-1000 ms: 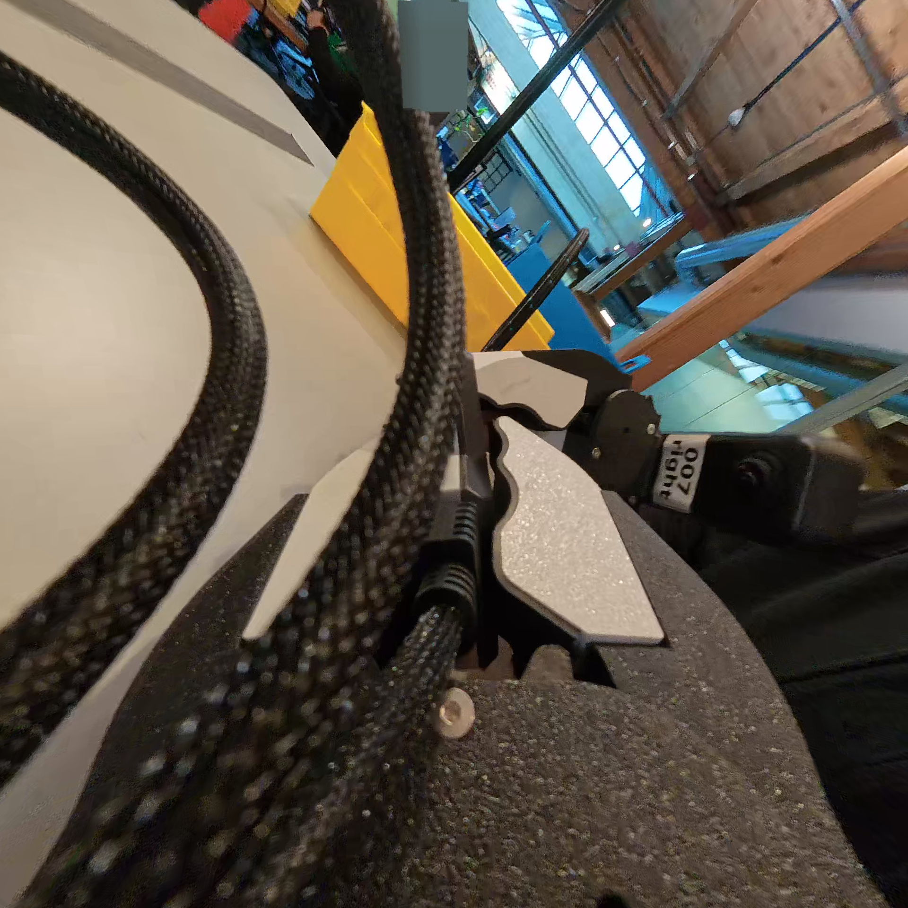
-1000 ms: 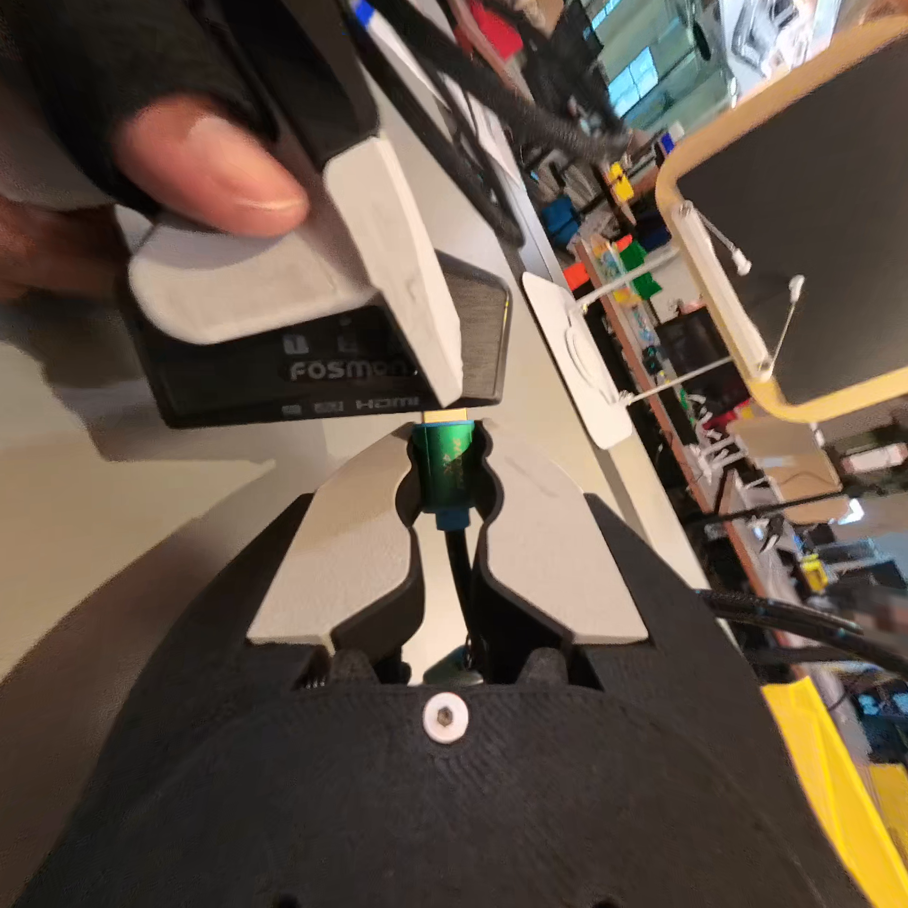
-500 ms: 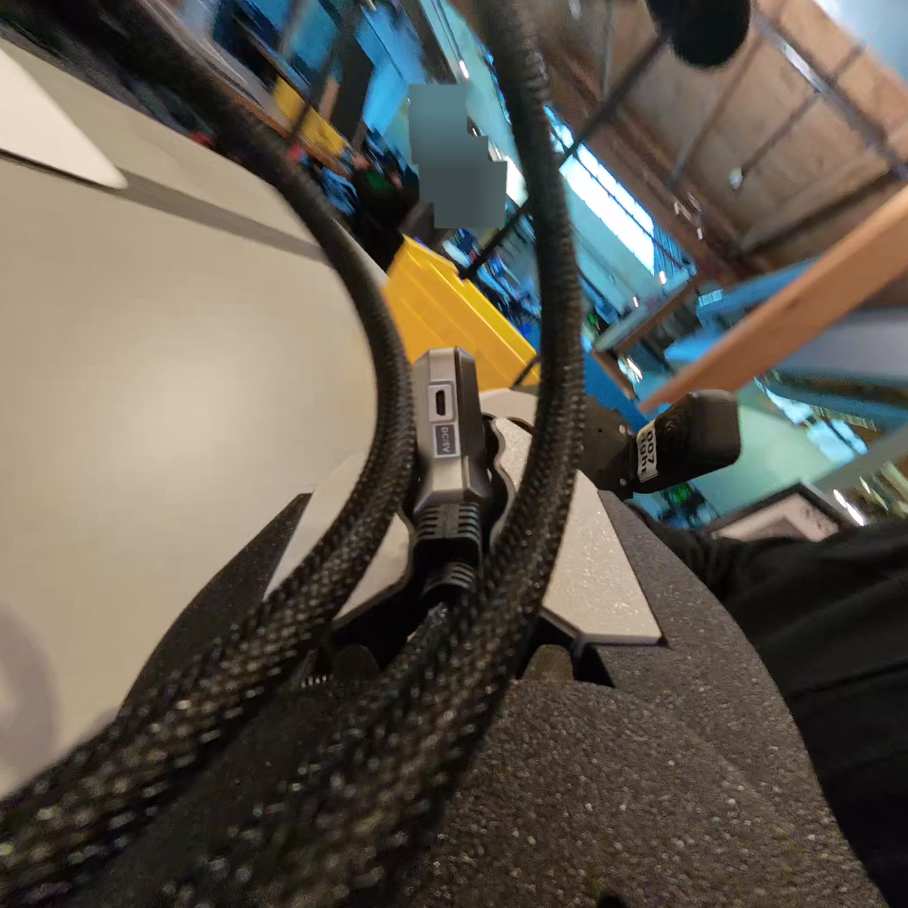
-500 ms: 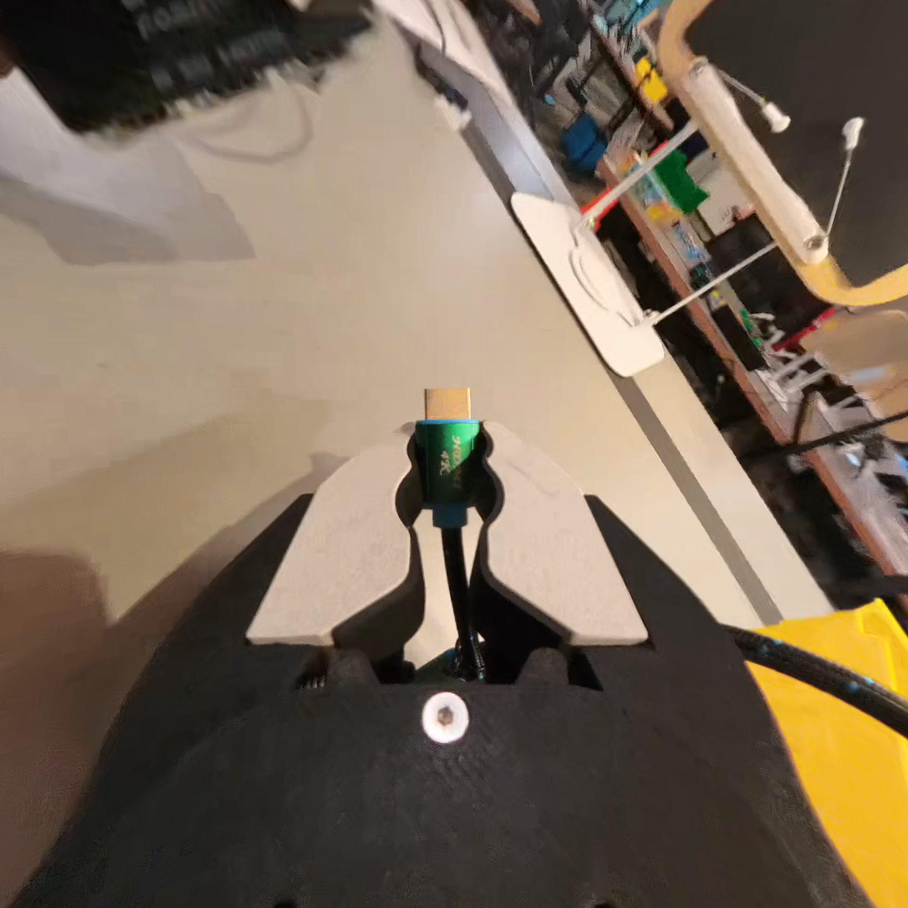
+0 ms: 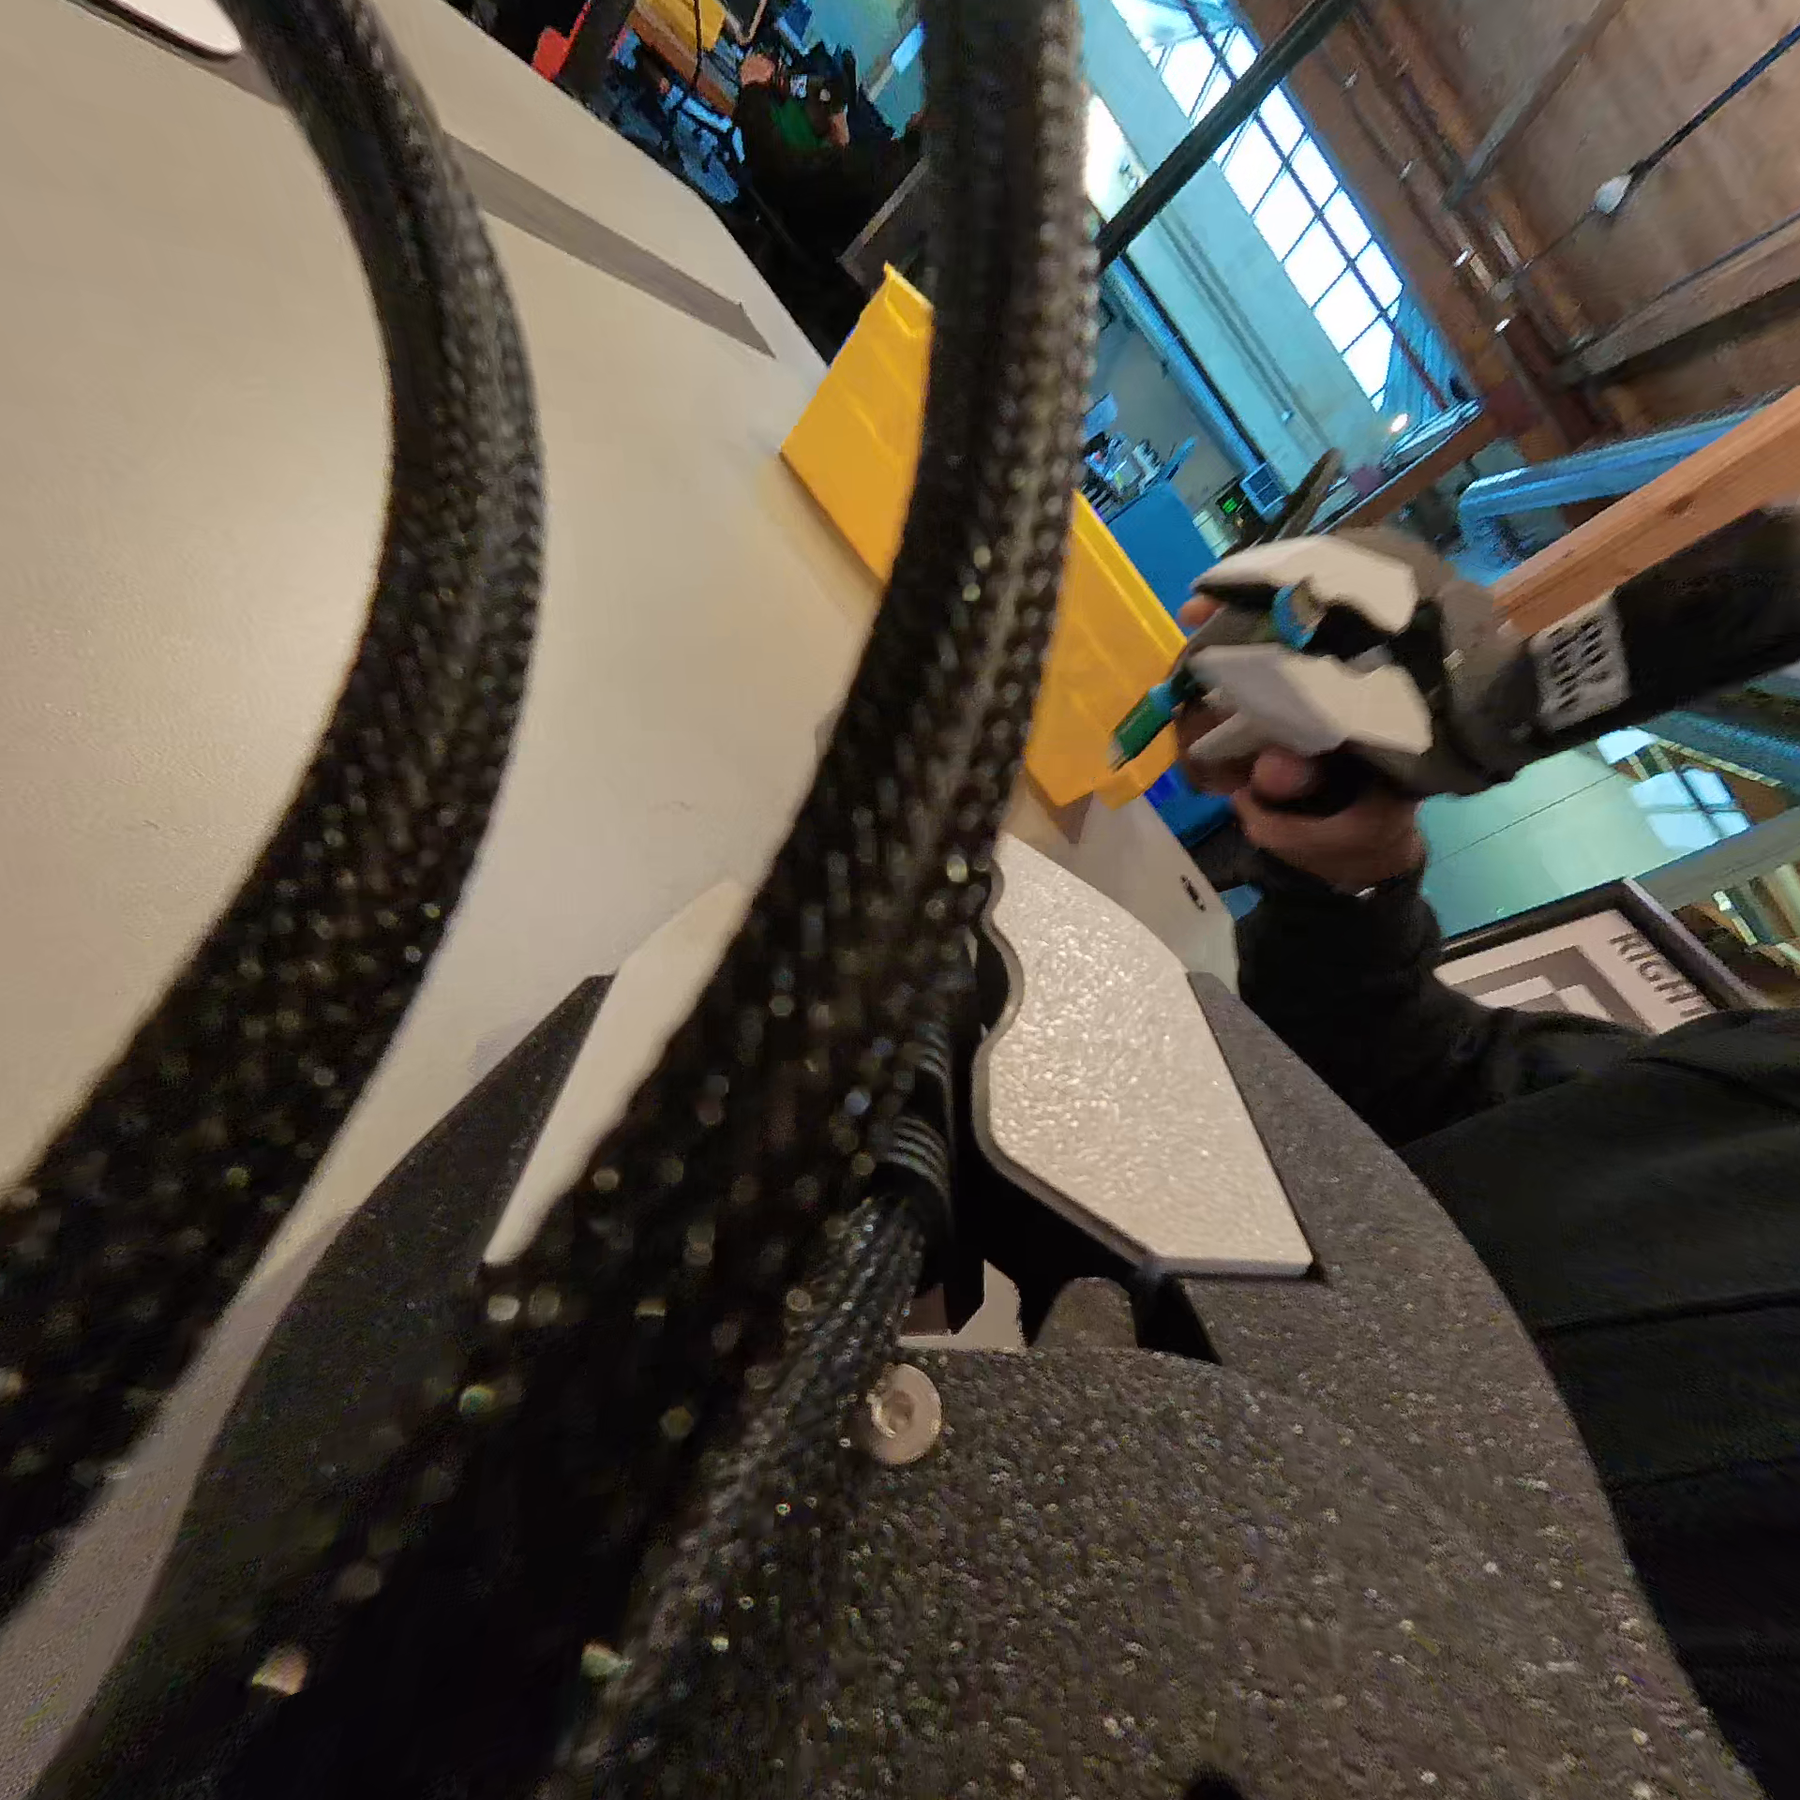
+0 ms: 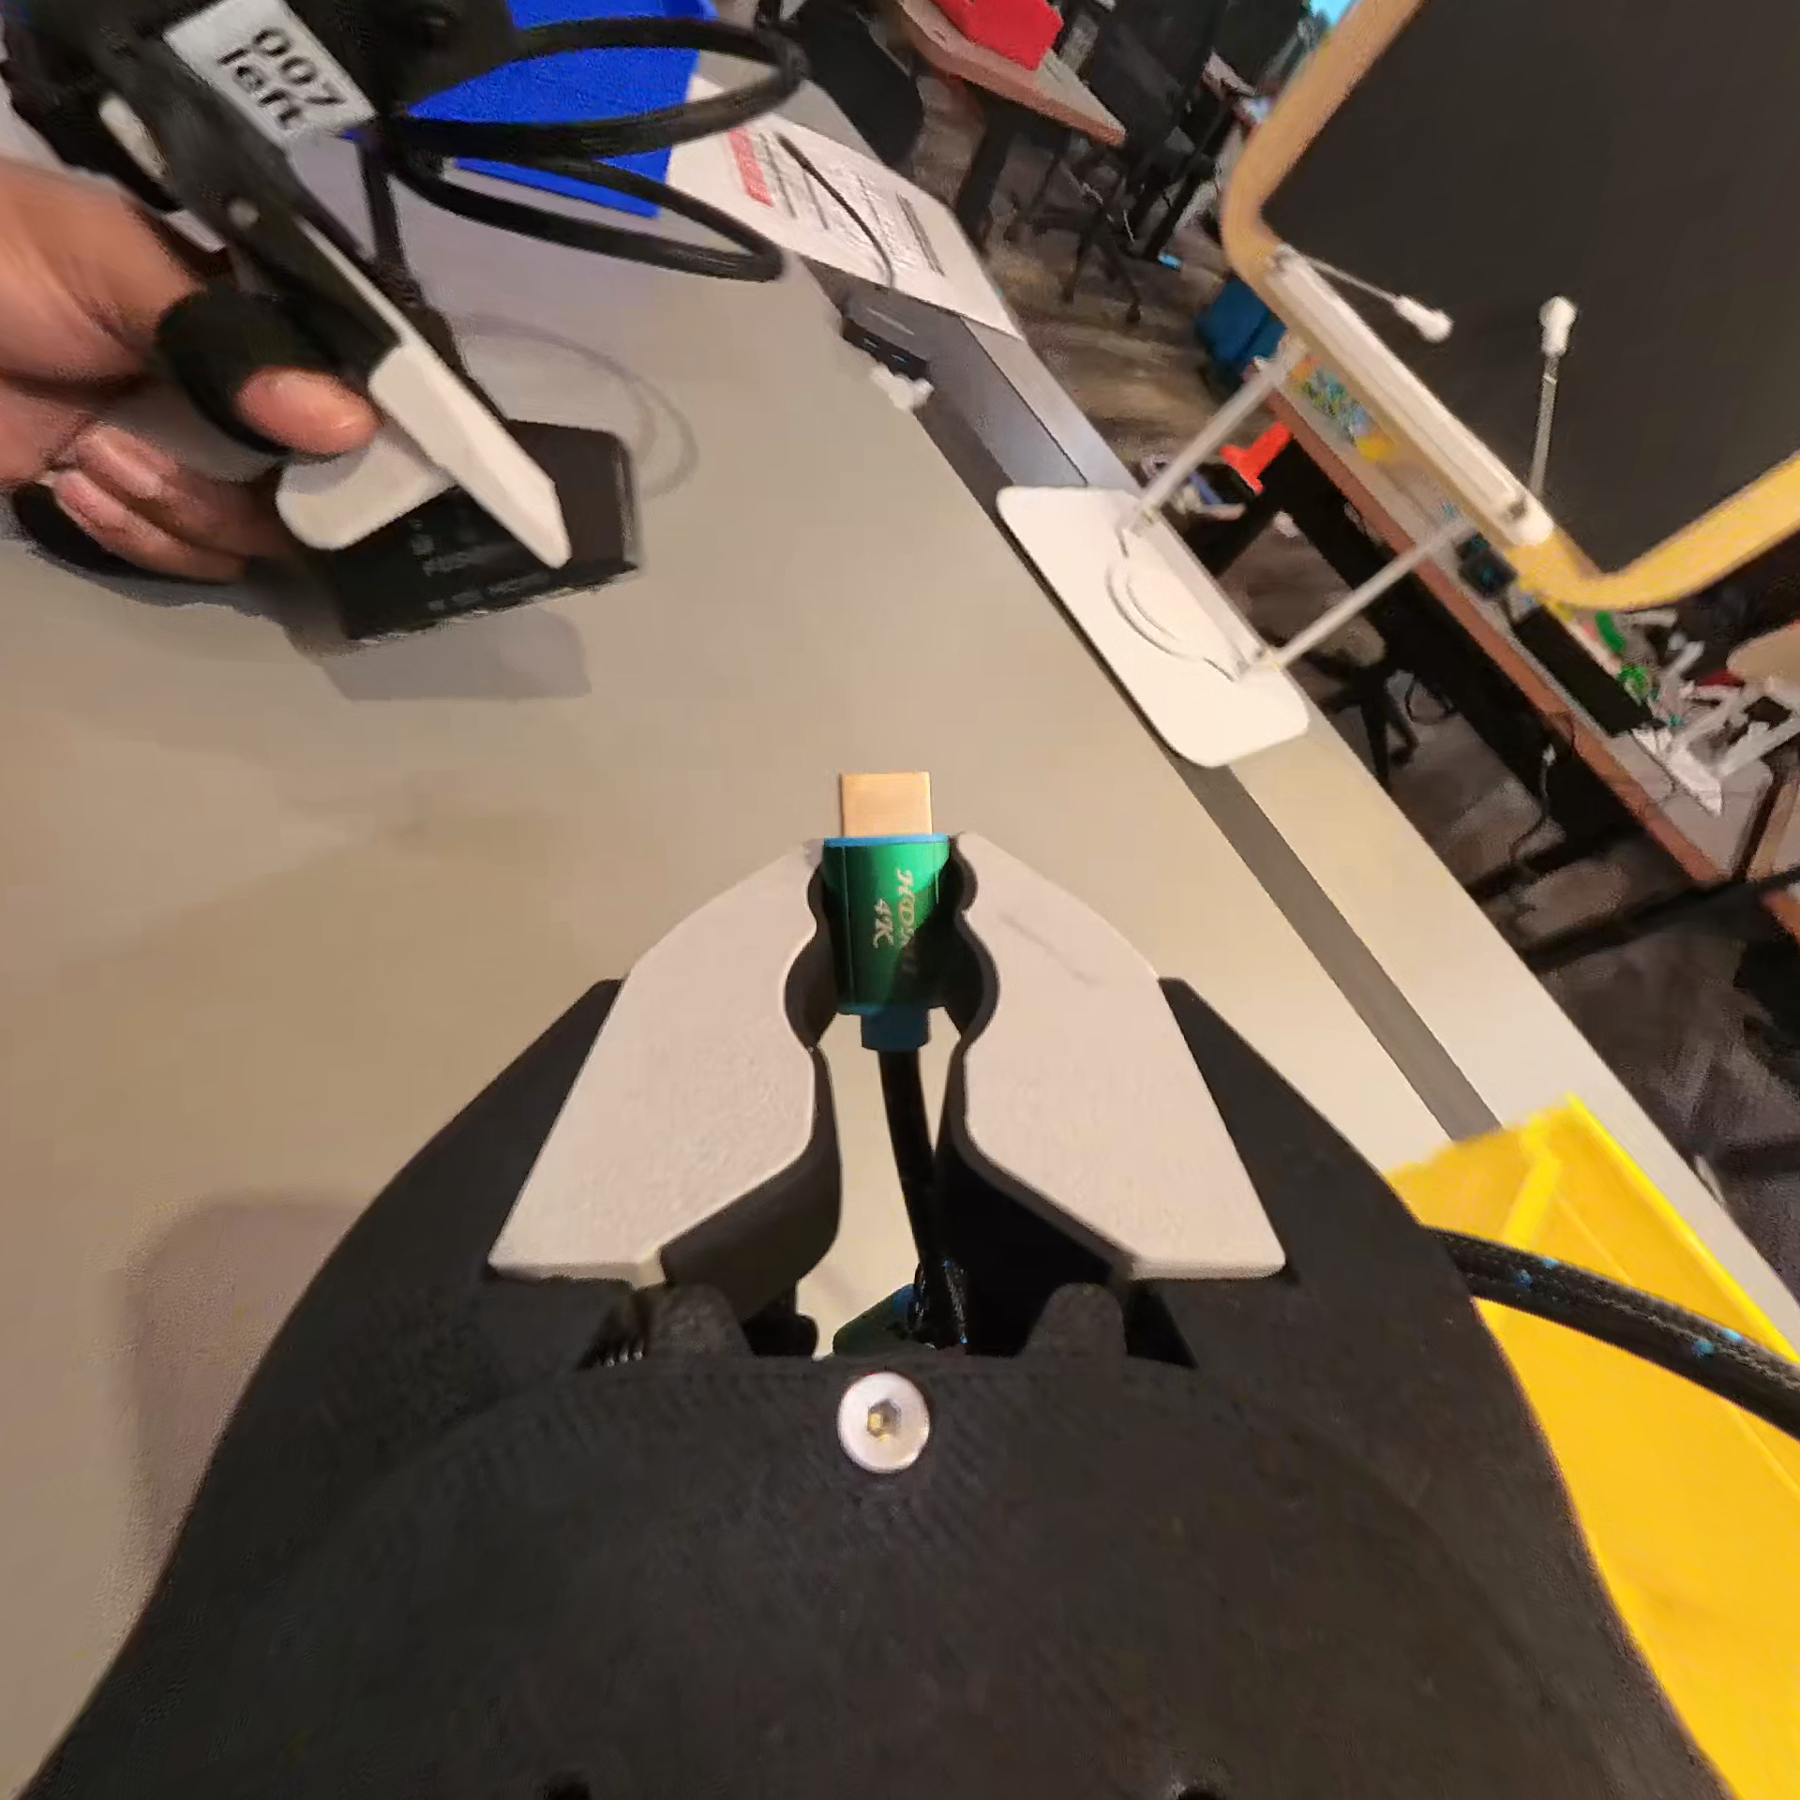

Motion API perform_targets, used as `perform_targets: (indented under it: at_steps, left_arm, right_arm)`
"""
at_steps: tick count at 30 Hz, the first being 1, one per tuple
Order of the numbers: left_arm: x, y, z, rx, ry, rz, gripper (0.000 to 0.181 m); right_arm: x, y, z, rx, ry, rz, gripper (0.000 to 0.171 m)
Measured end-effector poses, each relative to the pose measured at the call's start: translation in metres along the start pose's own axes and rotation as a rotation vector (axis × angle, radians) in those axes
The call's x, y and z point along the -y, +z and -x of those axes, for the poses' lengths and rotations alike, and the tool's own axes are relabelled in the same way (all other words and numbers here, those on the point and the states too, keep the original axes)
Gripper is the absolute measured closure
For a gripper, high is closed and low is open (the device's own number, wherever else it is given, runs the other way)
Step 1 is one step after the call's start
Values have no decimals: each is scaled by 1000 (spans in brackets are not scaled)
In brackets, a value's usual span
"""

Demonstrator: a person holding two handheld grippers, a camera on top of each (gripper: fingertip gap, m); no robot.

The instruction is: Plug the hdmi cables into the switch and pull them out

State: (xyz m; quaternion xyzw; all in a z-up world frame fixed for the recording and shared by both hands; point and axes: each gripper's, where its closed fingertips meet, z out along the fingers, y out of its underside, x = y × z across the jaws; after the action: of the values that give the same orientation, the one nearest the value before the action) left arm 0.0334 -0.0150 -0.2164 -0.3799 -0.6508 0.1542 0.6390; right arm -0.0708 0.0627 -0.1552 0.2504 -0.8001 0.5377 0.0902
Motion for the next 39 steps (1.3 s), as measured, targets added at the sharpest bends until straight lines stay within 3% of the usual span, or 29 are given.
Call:
perform_targets:
  at_steps: [4,8,12,17,20,24,33,35,39]
  left_arm:
    - [-7,1,-2,13,9,29,152]
    - [-7,0,-6,-16,-24,16,152]
    - [-9,1,-9,-23,-23,22,152]
    - [-14,4,-8,-7,-1,45,152]
    - [-14,4,-8,-7,1,46,151]
    - [-18,6,-12,-24,6,74,152]
    - [-36,22,-43,-174,-39,137,152]
    - [-35,23,-47,-197,-63,126,152]
    - [-36,25,-51,-224,-96,116,152]
  right_arm:
    - [-14,-57,-56,-75,120,96,153]
    - [-73,-97,-110,-109,339,226,153]
    - [-138,-105,-129,-86,496,316,152]
    - [-156,-104,-130,-83,518,332,137]
    - [-143,-107,-133,-109,452,320,128]
    - [-112,-106,-119,-103,325,305,129]
    - [-19,-51,-5,99,99,163,130]
    - [-7,-28,30,147,58,104,120]
    - [4,22,84,148,-47,7,84]
